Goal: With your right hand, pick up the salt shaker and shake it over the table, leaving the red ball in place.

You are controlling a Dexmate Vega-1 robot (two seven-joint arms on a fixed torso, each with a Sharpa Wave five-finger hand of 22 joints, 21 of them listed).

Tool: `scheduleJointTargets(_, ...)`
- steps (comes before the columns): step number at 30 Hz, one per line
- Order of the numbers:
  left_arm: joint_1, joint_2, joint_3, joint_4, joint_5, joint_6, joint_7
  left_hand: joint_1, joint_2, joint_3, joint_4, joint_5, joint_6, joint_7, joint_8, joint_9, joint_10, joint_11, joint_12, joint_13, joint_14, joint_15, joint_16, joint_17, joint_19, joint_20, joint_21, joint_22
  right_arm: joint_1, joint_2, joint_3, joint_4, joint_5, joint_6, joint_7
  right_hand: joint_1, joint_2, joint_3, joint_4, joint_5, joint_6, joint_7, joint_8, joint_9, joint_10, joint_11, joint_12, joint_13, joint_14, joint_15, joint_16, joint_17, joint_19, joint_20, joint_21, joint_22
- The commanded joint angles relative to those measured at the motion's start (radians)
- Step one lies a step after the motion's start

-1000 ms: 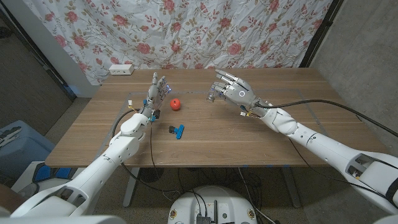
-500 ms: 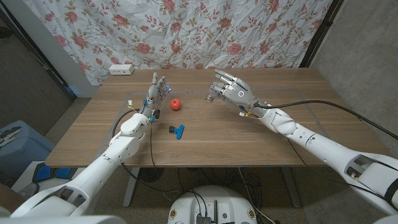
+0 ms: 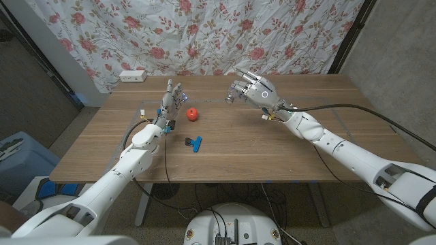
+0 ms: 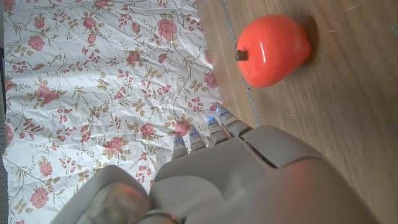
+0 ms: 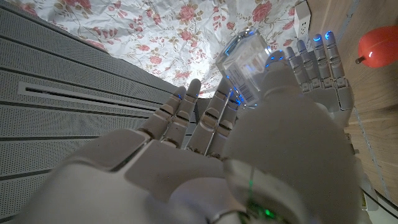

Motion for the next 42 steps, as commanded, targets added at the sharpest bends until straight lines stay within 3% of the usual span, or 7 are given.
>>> scheduleJointTargets(1,0.000,0.000,0.000,0.000,0.000,0.000,0.000,0.000,0.101,-0.001,0.005,0.007,0.001,-0.008,0.004,0.006,0.002,-0.005,0.004,0.004,0.001,-0.106,0.005,0.006,0.008,-0.024,0.004,0.005,0.021,0.016,0.030,0.009,0.007,0.016,0.000,0.092,0.101,0.011,0.009,0.006,0.060,-0.052,0.046,0.046,0.000,-0.001,0.005,0.004,0.012,-0.152,0.001,0.004,0.017,-0.033,0.009,0.004)
scheduleJointTargets(13,-0.001,0.001,0.001,0.002,-0.002,0.000,-0.007,0.000,0.101,-0.001,0.005,0.007,0.002,-0.006,0.005,0.006,0.002,-0.005,0.004,0.004,0.002,-0.106,0.005,0.006,0.008,-0.024,0.005,0.005,-0.036,0.074,0.170,-0.008,0.056,0.176,0.000,0.046,0.093,-0.006,0.028,-0.002,0.061,-0.051,0.048,0.038,0.002,0.001,0.003,0.004,0.035,-0.137,-0.005,-0.002,0.058,-0.018,0.022,0.004)
scheduleJointTargets(20,0.000,0.000,0.000,0.000,0.000,0.000,0.000,0.000,0.101,-0.001,0.005,0.007,0.001,-0.007,0.004,0.006,0.003,-0.005,0.004,0.004,0.002,-0.106,0.005,0.006,0.008,-0.024,0.005,0.005,-0.052,0.084,0.203,-0.019,0.119,0.251,0.000,0.021,0.093,-0.012,0.037,-0.004,0.063,-0.052,0.044,0.027,0.001,0.001,0.001,0.003,0.042,-0.137,-0.012,-0.007,0.067,-0.018,0.024,0.005)
scheduleJointTargets(24,0.000,0.000,0.000,0.000,0.000,0.000,0.000,0.000,0.101,-0.001,0.005,0.007,0.001,-0.007,0.004,0.006,0.003,-0.006,0.004,0.004,0.002,-0.105,0.005,0.006,0.009,-0.024,0.005,0.005,-0.044,0.060,0.170,-0.033,0.182,0.251,0.000,-0.004,0.091,-0.019,0.045,-0.005,0.063,-0.052,0.039,0.017,-0.001,0.002,-0.002,0.001,0.046,-0.133,-0.019,-0.012,0.070,-0.016,0.023,0.005)
scheduleJointTargets(28,-0.001,0.001,0.000,0.001,-0.002,0.000,-0.006,0.000,0.101,-0.001,0.005,0.007,0.001,-0.006,0.004,0.006,0.002,-0.005,0.004,0.004,0.002,-0.105,0.005,0.006,0.009,-0.024,0.005,0.005,-0.020,0.015,0.098,-0.052,0.264,0.223,0.003,-0.022,0.094,-0.022,0.051,-0.005,0.064,-0.053,0.035,0.009,0.000,0.003,-0.003,0.000,0.049,-0.134,-0.025,-0.015,0.071,-0.015,0.022,0.005)
scheduleJointTargets(33,-0.001,0.001,0.000,0.001,-0.002,0.000,-0.006,0.000,0.101,-0.001,0.005,0.007,0.001,-0.007,0.004,0.006,0.002,-0.005,0.004,0.004,0.002,-0.105,0.005,0.006,0.008,-0.024,0.005,0.005,-0.009,-0.040,0.035,-0.098,0.356,0.187,0.049,-0.039,0.094,-0.026,0.056,-0.005,0.066,-0.053,0.031,0.001,0.004,0.003,-0.002,0.001,0.054,-0.133,-0.028,-0.018,0.072,-0.012,0.021,0.005)
scheduleJointTargets(42,0.000,0.000,0.000,0.000,0.000,0.000,0.000,0.000,0.101,-0.001,0.005,0.007,0.001,-0.008,0.004,0.006,0.002,-0.005,0.003,0.004,0.002,-0.105,0.005,0.006,0.008,-0.024,0.005,0.005,-0.021,-0.107,-0.004,-0.180,0.495,0.178,0.180,-0.075,0.099,-0.032,0.067,-0.005,0.073,-0.053,0.023,-0.015,0.007,0.004,-0.003,0.000,0.063,-0.134,-0.038,-0.023,0.073,-0.007,0.019,0.005)
